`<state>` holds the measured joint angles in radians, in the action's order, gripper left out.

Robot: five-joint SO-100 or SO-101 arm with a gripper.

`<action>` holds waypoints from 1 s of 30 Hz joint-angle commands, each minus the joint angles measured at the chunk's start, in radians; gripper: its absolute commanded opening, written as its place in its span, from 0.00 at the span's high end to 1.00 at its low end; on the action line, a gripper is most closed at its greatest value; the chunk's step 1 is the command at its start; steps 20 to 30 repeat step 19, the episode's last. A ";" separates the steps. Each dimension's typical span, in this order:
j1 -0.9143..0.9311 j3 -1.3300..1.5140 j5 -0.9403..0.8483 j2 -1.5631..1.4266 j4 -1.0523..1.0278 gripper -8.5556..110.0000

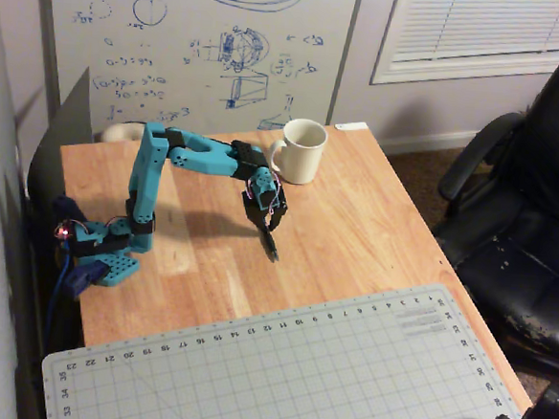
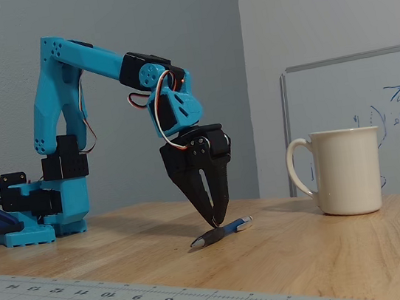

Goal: Touch the pen.

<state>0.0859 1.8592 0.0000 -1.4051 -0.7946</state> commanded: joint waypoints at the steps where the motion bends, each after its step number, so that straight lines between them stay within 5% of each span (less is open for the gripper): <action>1: 0.018 -0.054 -0.008 -0.043 -0.003 0.92; 30: 0.018 -0.060 -0.008 -0.043 -0.005 0.92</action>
